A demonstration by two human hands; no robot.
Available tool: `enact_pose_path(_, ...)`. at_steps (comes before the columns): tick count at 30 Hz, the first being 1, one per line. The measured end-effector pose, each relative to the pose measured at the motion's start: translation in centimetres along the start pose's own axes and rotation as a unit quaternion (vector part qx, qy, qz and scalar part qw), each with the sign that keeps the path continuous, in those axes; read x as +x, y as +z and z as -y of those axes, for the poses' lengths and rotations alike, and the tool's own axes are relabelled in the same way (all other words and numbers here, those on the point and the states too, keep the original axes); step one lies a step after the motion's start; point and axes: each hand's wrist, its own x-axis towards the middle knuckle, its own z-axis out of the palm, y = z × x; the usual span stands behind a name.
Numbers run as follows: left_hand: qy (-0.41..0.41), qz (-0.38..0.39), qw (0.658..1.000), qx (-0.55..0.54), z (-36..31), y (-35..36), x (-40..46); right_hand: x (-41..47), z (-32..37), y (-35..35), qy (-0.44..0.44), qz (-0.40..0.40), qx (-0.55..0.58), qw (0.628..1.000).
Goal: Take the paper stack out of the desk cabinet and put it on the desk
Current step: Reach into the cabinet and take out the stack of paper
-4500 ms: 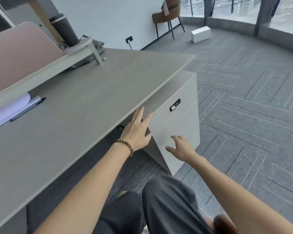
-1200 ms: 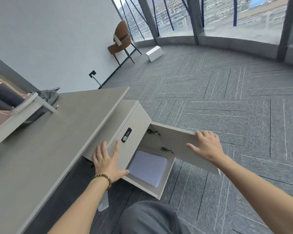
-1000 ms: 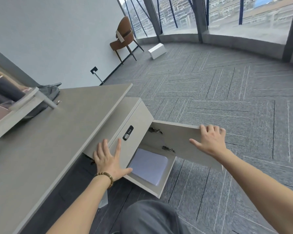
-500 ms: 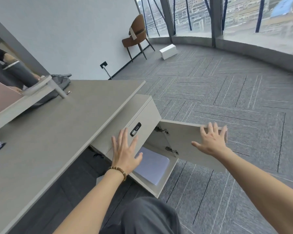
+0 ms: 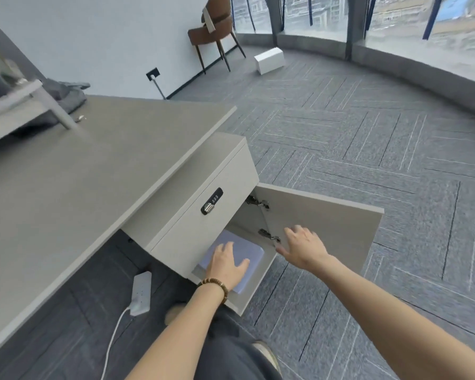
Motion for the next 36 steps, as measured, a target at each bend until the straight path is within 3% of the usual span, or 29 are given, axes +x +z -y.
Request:
enact_pose_path(8, -0.079, 0.051, 0.994, -0.063, 6.1, 9.0, 9.0, 9.4, 0.8, 9.7, -0.005, 0.081, 0.012, 0.997)
enact_pose_path(15, -0.188, 0.068, 0.972, -0.122, 10.8, 18.1, 14.9, 16.4, -0.1, 19.4, 0.028, 0.204, 0.070, 0.976)
enact_pose_path(25, -0.343, 0.021, 0.906, -0.249, 13.6, 25.4, 21.8, 24.8, -1.4, 28.5, 0.020, 0.159, 0.096, 0.982)
enact_pose_path(31, -0.412, 0.031, 0.874, -0.254, 14.6, 27.5, 23.3, 27.9, -1.5, 30.7, 0.005, 0.127, 0.068, 0.990)
enact_pose_path(36, -0.423, 0.000, 0.863, -0.276, 14.7, 28.6, 24.0, 28.6, -1.2, 31.6, 0.001, 0.130, 0.050, 0.990)
